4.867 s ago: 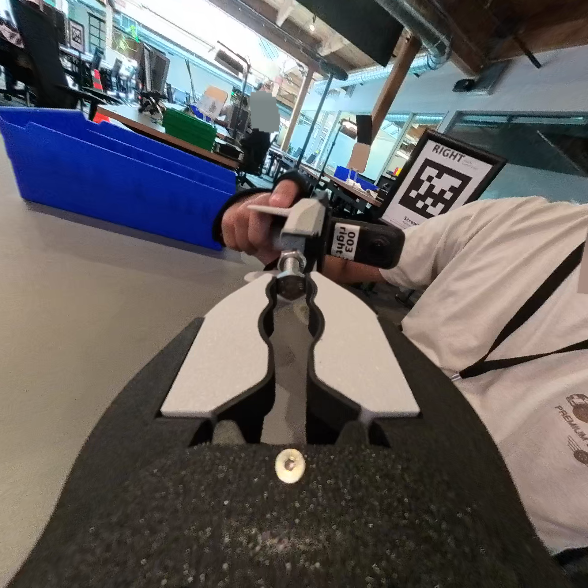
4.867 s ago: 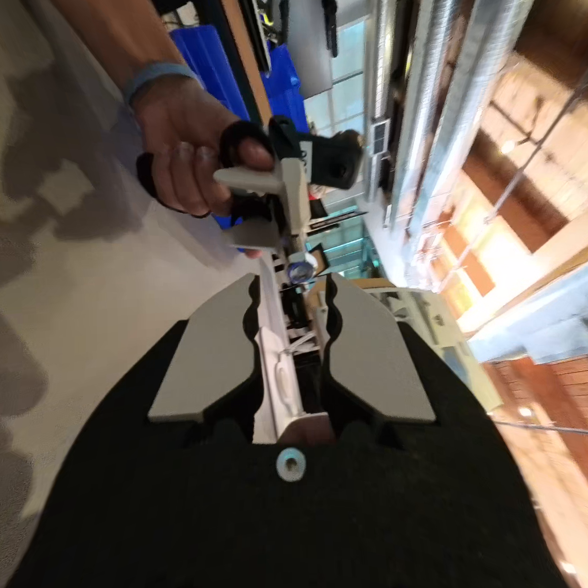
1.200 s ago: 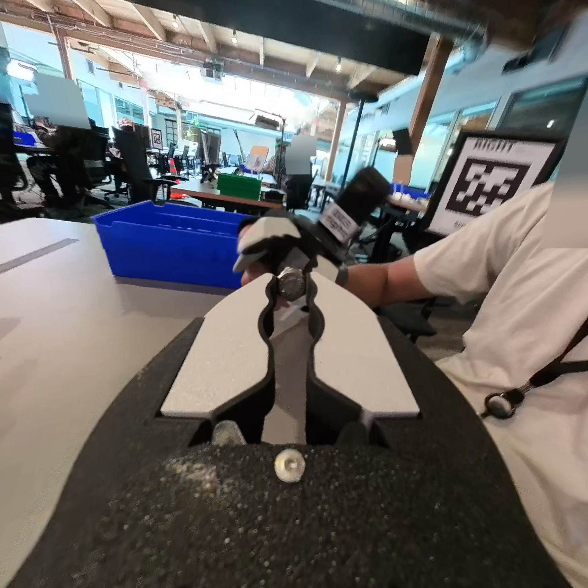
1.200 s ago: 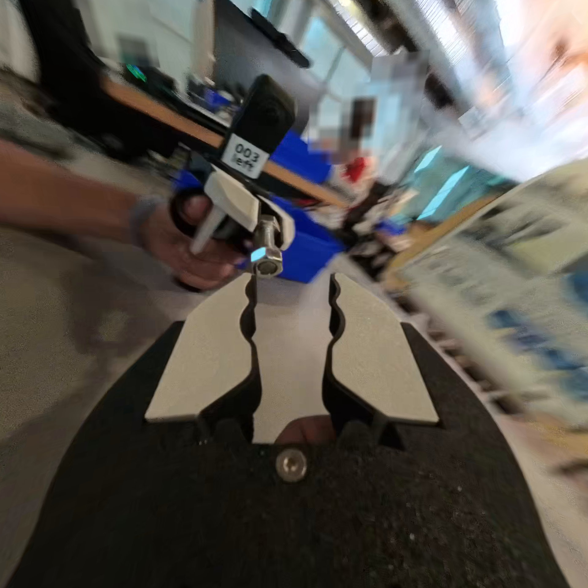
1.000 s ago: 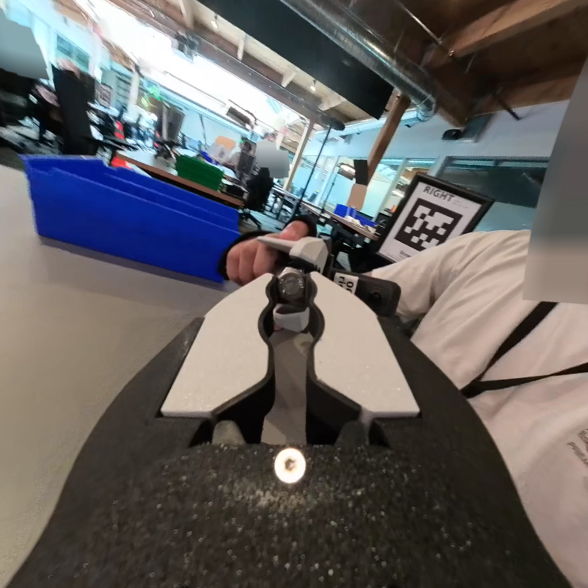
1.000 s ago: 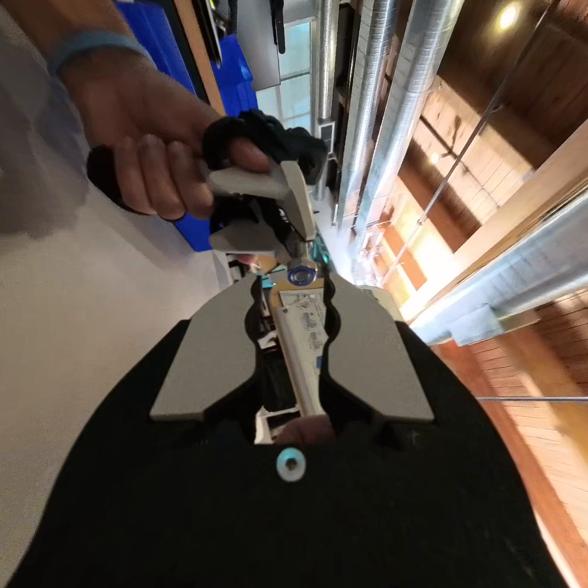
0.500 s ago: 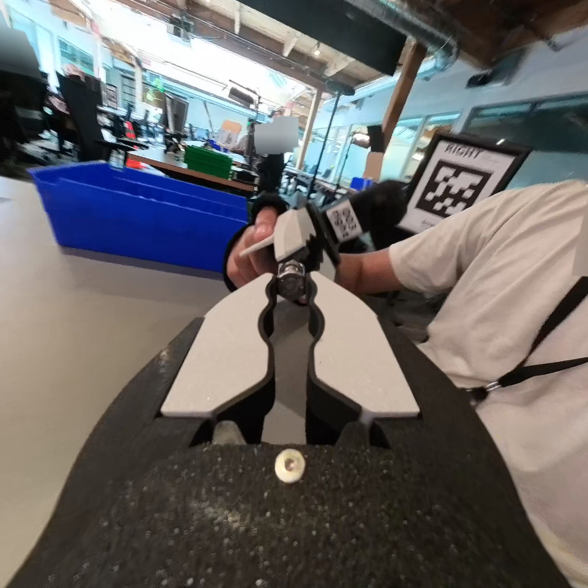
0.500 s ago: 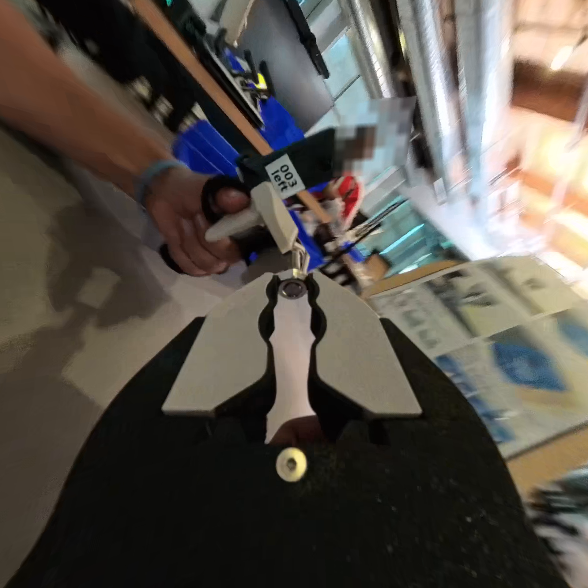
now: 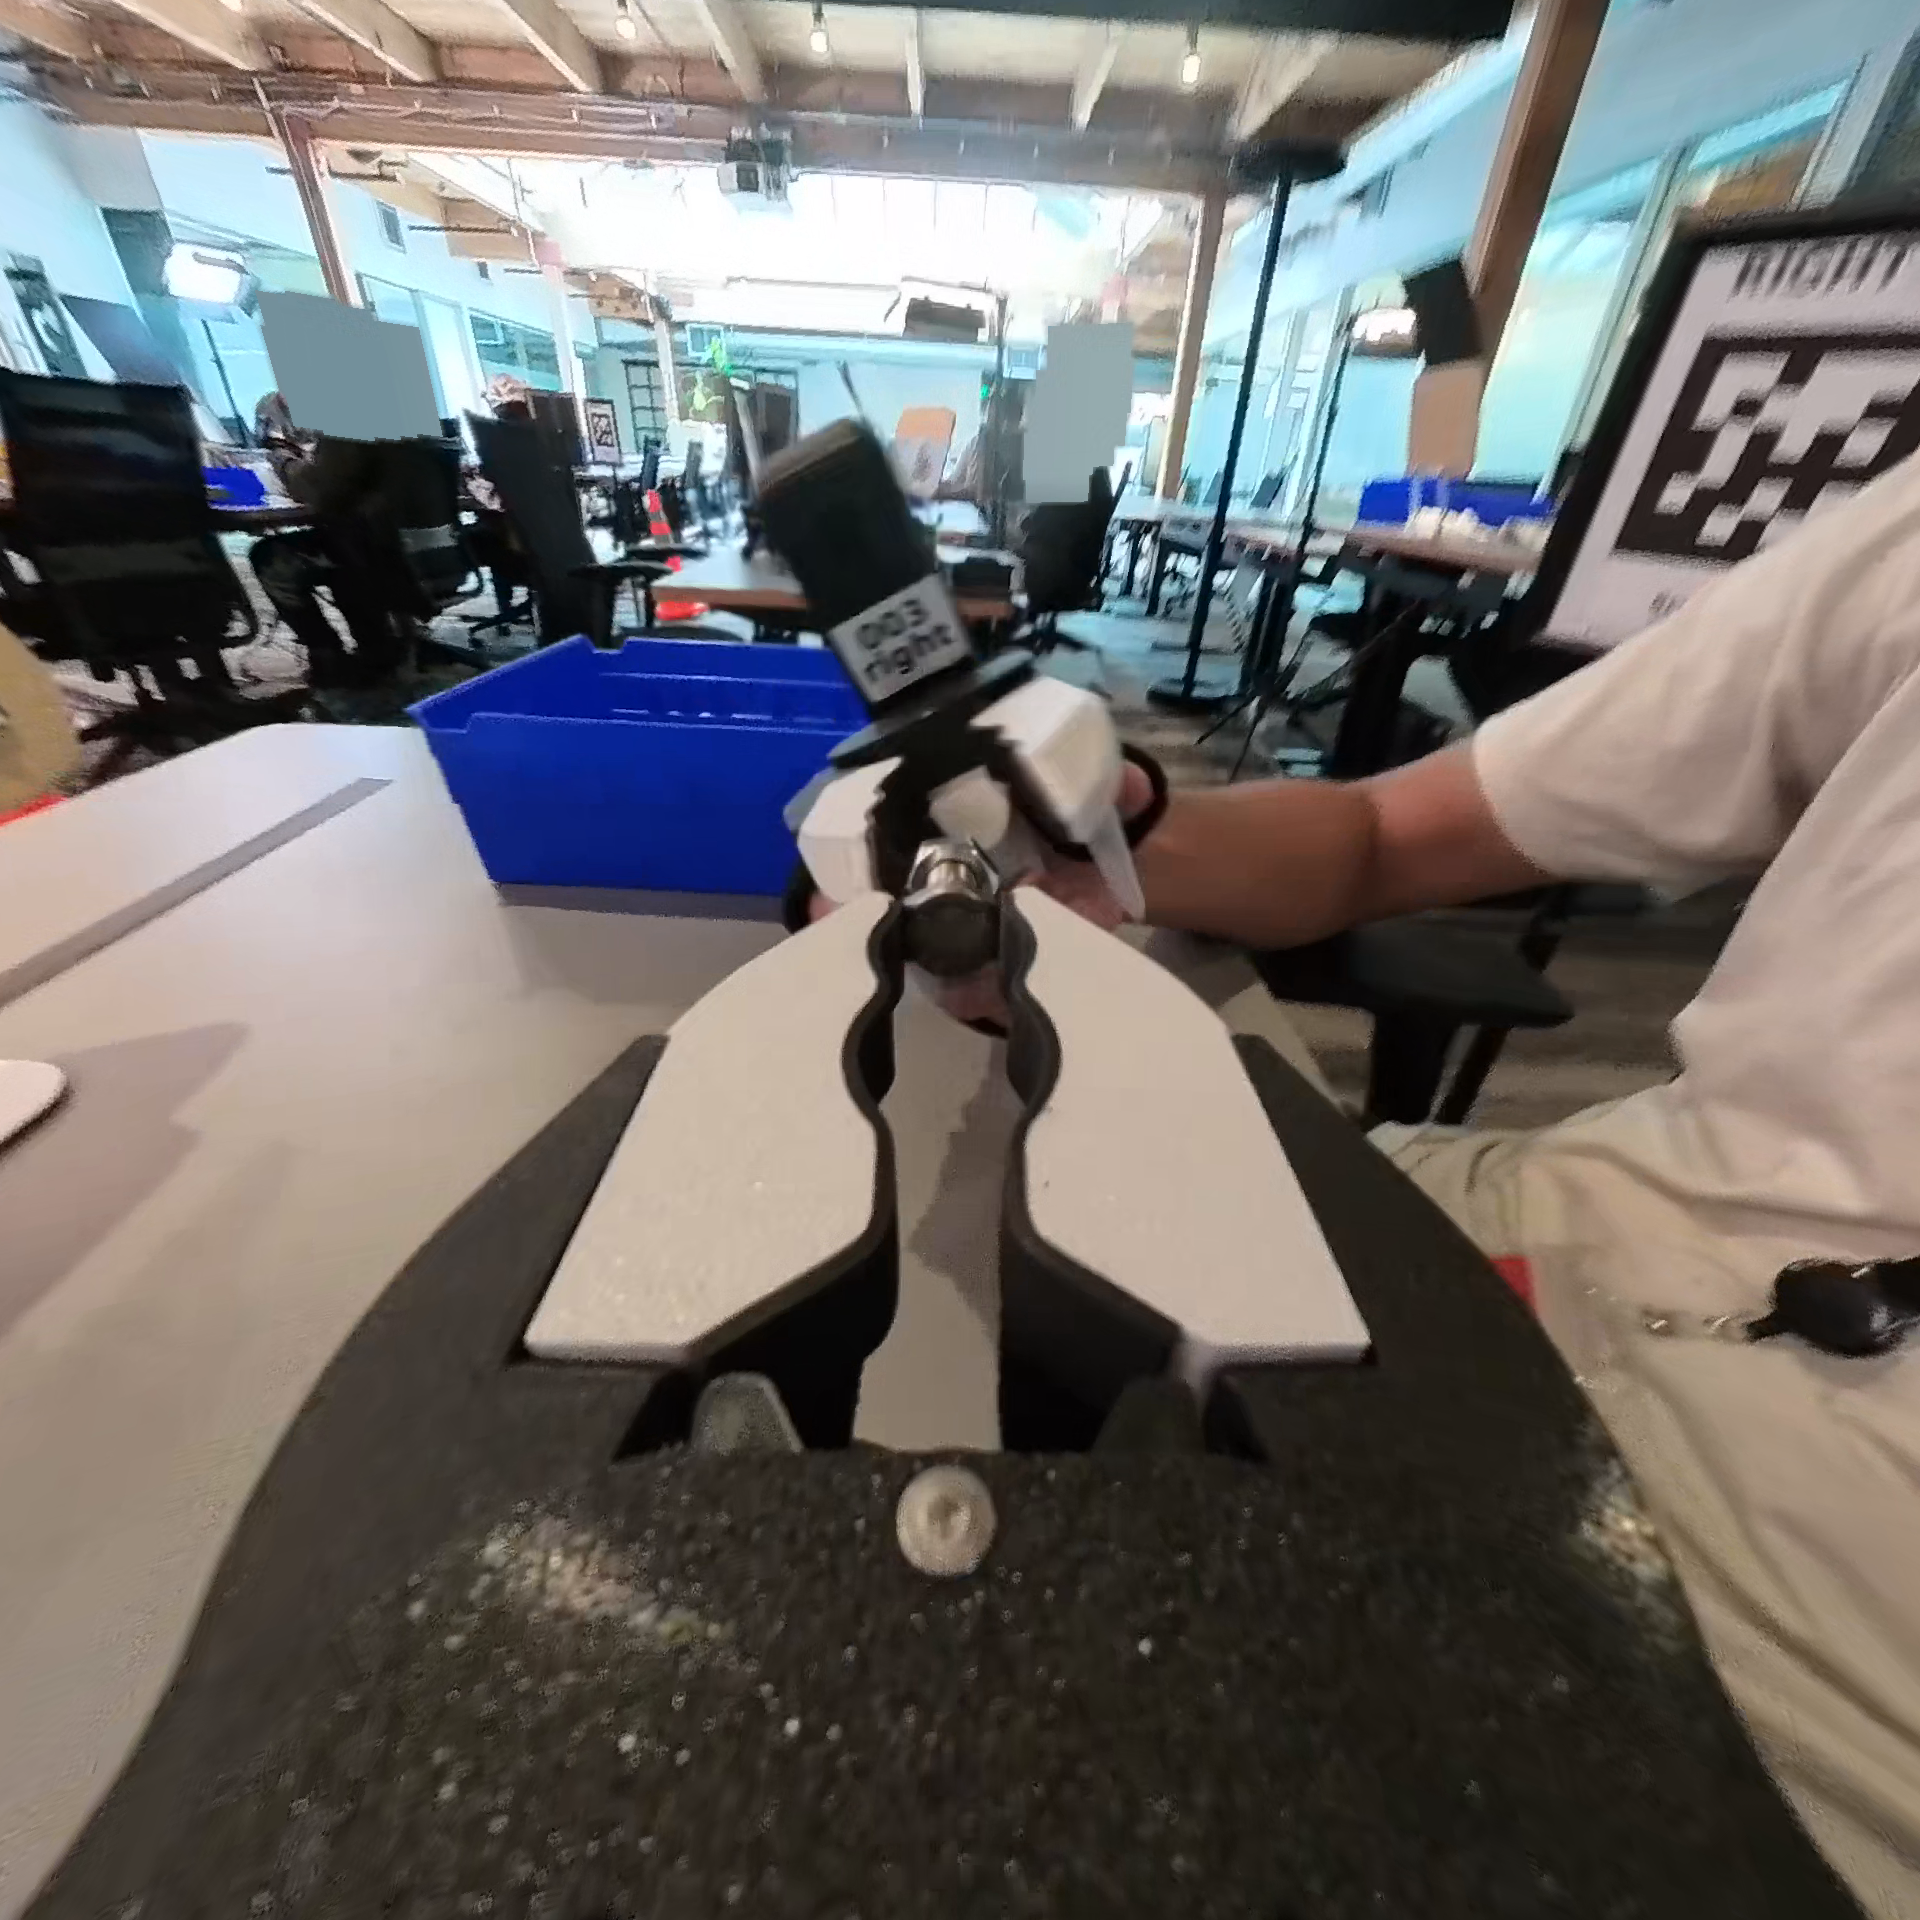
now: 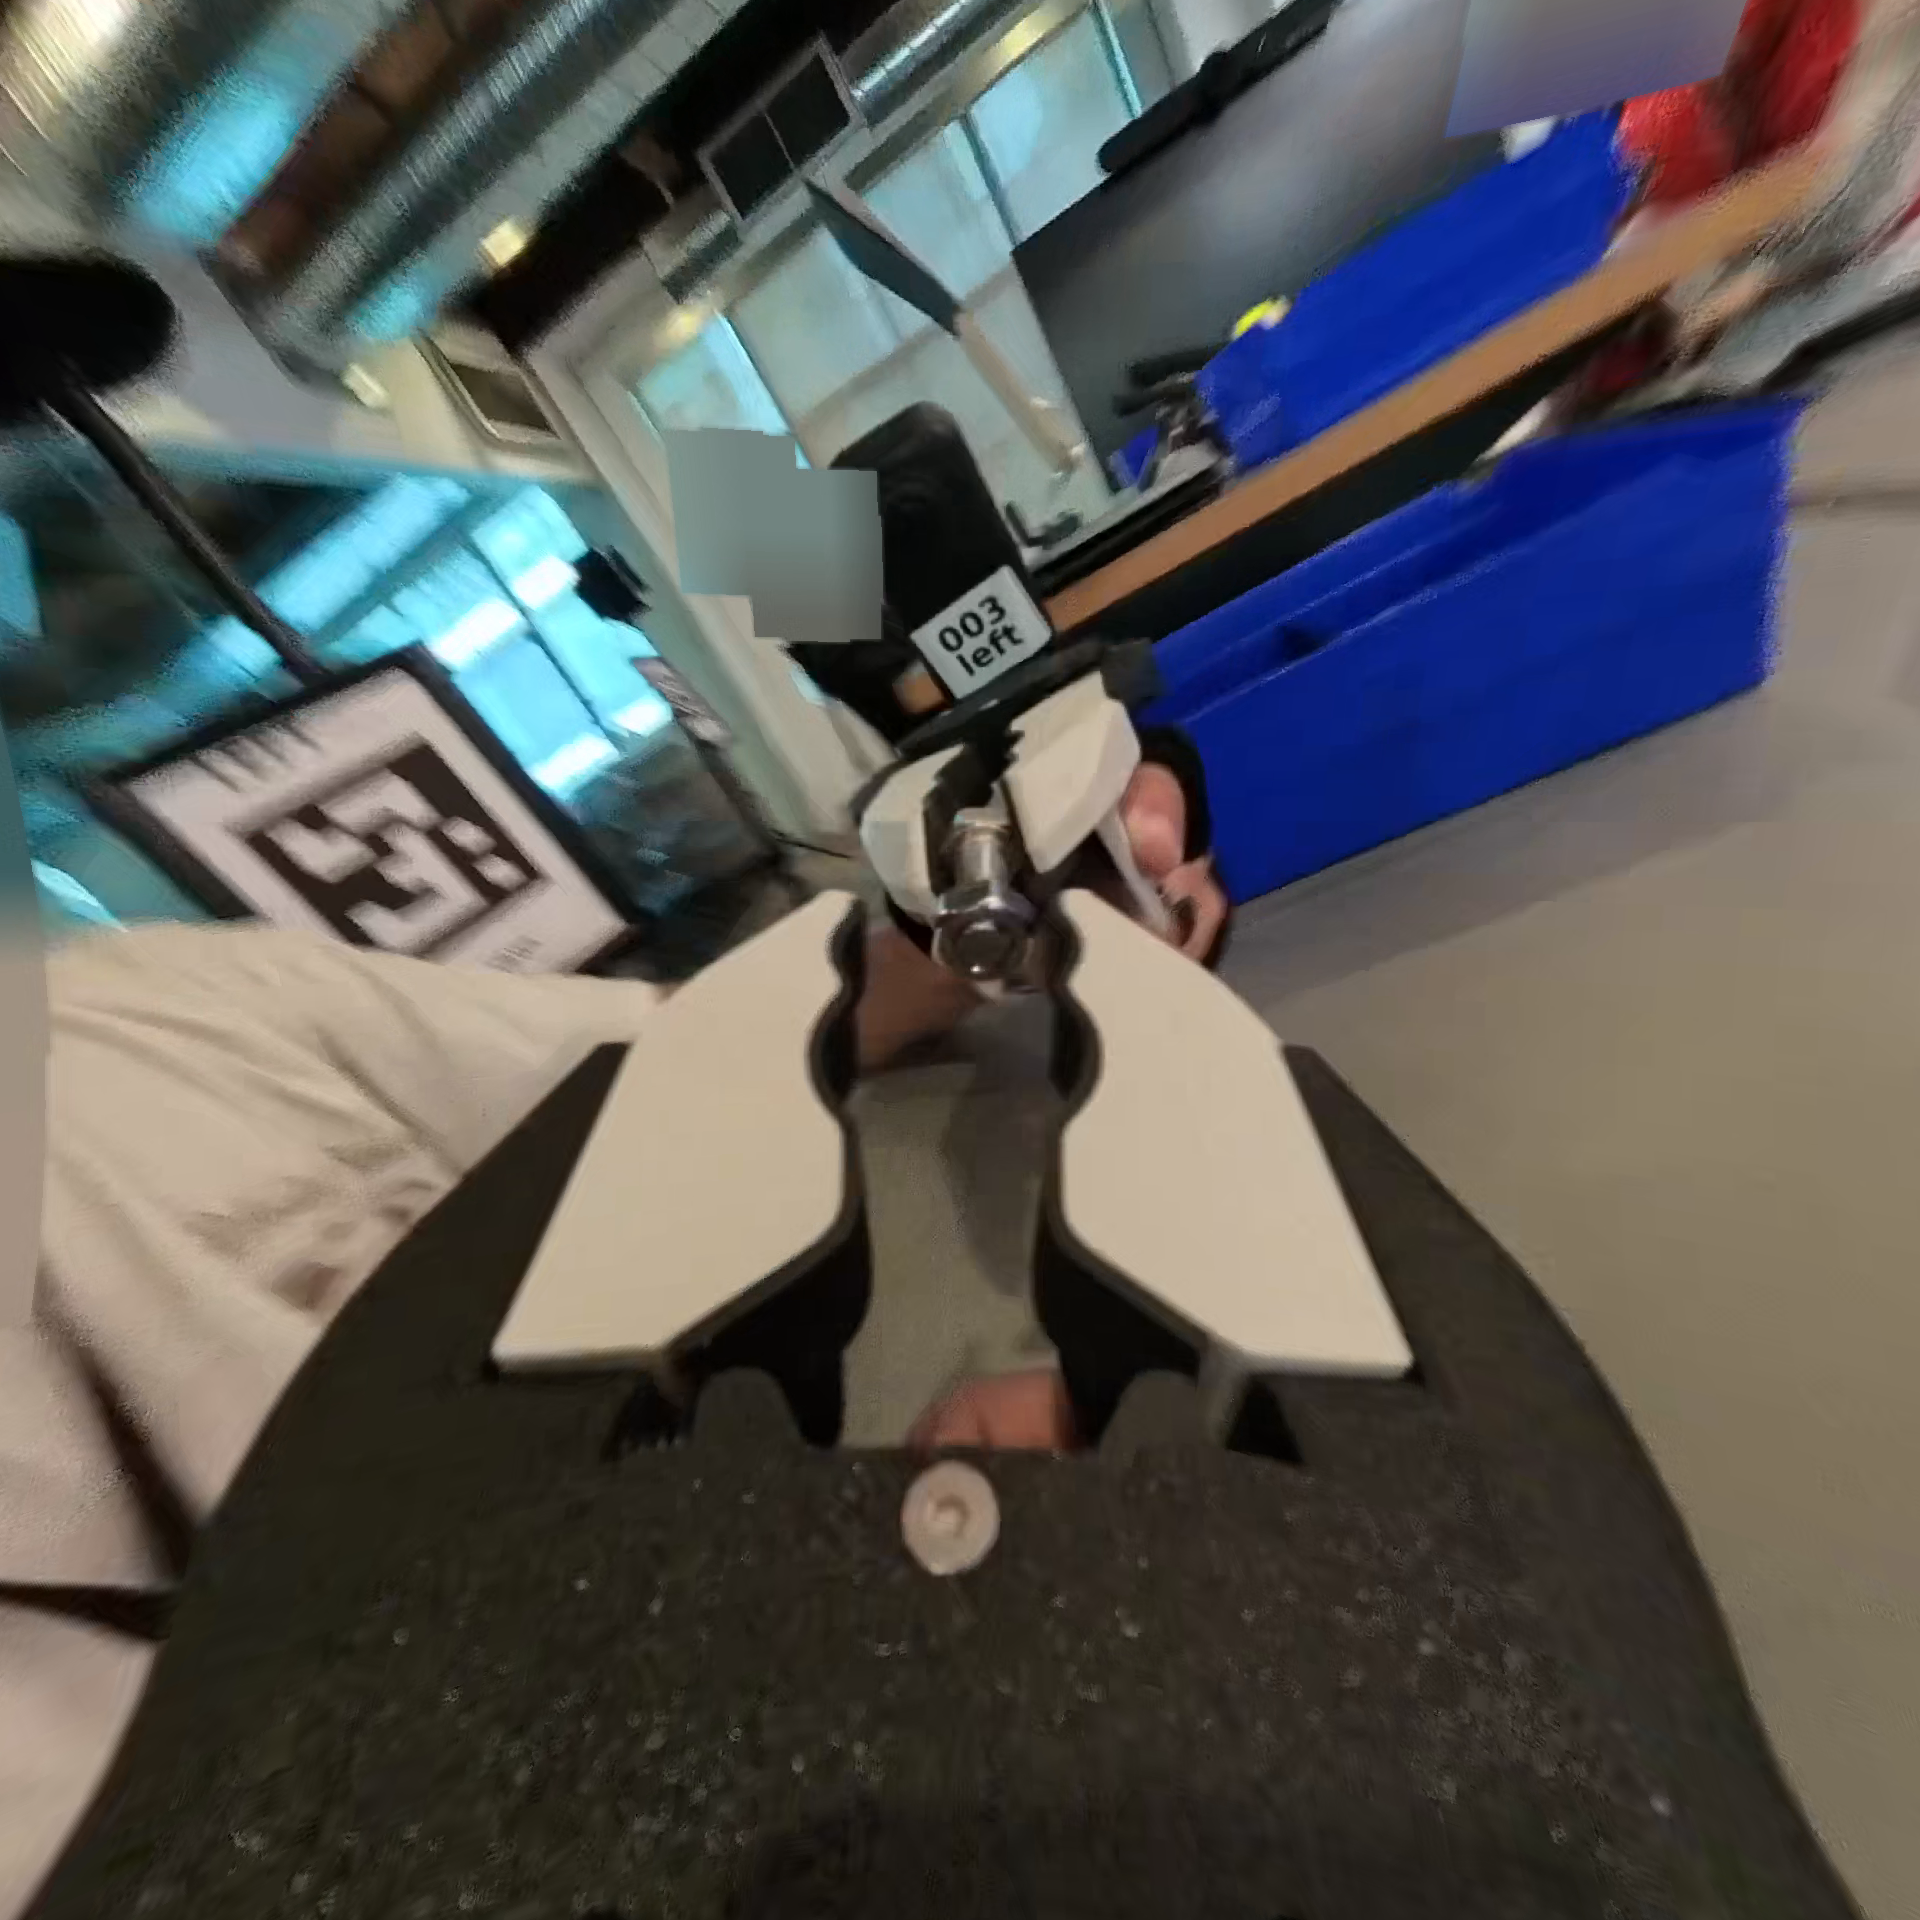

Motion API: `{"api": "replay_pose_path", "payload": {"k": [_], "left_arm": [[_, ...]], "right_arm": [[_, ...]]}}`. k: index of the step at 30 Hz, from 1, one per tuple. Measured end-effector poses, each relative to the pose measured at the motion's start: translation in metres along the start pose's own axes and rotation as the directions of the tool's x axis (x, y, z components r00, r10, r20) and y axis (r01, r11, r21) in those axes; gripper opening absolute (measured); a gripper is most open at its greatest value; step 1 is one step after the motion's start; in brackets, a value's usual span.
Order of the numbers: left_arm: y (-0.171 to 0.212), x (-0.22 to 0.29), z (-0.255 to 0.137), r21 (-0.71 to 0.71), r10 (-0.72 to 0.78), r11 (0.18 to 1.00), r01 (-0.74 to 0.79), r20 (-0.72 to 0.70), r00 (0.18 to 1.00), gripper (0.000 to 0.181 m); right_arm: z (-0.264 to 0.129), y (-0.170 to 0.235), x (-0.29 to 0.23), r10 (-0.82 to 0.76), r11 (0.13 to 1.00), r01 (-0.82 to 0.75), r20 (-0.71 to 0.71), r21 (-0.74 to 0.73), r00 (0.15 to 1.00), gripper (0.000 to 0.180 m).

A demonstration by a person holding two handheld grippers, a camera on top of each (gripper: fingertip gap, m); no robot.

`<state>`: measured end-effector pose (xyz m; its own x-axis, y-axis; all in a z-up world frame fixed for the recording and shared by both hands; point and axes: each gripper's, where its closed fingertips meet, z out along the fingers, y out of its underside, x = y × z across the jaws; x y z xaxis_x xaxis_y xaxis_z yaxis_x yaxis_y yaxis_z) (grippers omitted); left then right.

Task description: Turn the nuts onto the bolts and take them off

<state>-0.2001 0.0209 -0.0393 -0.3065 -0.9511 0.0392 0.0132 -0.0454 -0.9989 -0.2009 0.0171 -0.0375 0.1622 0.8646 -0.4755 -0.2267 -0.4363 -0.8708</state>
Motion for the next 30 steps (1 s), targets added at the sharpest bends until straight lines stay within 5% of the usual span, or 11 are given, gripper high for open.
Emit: {"api": "replay_pose_path", "payload": {"k": [2, 3, 5, 7, 9, 16, 18, 23, 27, 30], "left_arm": [[-0.005, -0.003, -0.003, 0.050, -0.082, 0.995, 0.083, -0.032, 0.996, 0.017], [-0.006, -0.003, -0.005, 0.064, -0.118, 0.991, 0.122, -0.054, 0.992, 0.017], [-0.008, -0.003, -0.006, 0.082, -0.165, 0.982, 0.171, -0.083, 0.983, 0.017], [-0.008, 0.000, -0.006, 0.077, -0.192, 0.976, 0.202, -0.115, 0.975, 0.016], [-0.006, 0.004, -0.004, 0.062, -0.195, 0.977, 0.205, -0.139, 0.971, 0.016], [0.007, 0.020, 0.005, -0.019, -0.202, 0.979, 0.202, -0.204, 0.958, 0.017], [0.008, 0.018, 0.005, -0.018, -0.184, 0.983, 0.184, -0.188, 0.965, 0.017], [0.009, 0.012, 0.005, -0.028, -0.069, 0.997, 0.067, -0.099, 0.993, 0.017], [0.007, 0.010, 0.005, -0.024, 0.026, 0.999, -0.027, -0.047, 0.999, 0.017], [0.011, 0.005, 0.007, -0.055, 0.099, 0.994, -0.098, 0.011, 0.995, 0.017]], "right_arm": [[0.000, 0.004, 0.004, -0.328, 0.944, 0.319, -0.138, -0.085, 0.934, 0.050], [-0.003, 0.006, 0.011, -0.523, 0.852, 0.497, -0.222, -0.165, 0.823, 0.050], [-0.009, 0.001, 0.018, -0.835, 0.541, 0.770, -0.322, -0.338, 0.445, 0.051], [-0.009, 0.001, 0.014, -0.951, 0.222, 0.854, -0.299, -0.470, 0.083, 0.044], [-0.005, 0.006, 0.009, -0.960, 0.036, 0.860, -0.257, -0.509, -0.112, 0.043], [-0.003, 0.012, -0.010, -0.943, -0.130, 0.872, -0.214, -0.471, -0.256, 0.018], [-0.003, 0.012, -0.007, -0.962, -0.040, 0.888, -0.223, -0.458, -0.158, 0.017], [-0.003, 0.010, 0.000, -0.865, 0.496, 0.813, -0.252, -0.305, 0.434, 0.018], [-0.002, 0.007, 0.000, -0.528, 0.849, 0.506, -0.180, -0.155, 0.830, 0.017], [-0.005, 0.007, 0.004, -0.158, 0.985, 0.152, -0.086, -0.081, 0.984, 0.017]]}}
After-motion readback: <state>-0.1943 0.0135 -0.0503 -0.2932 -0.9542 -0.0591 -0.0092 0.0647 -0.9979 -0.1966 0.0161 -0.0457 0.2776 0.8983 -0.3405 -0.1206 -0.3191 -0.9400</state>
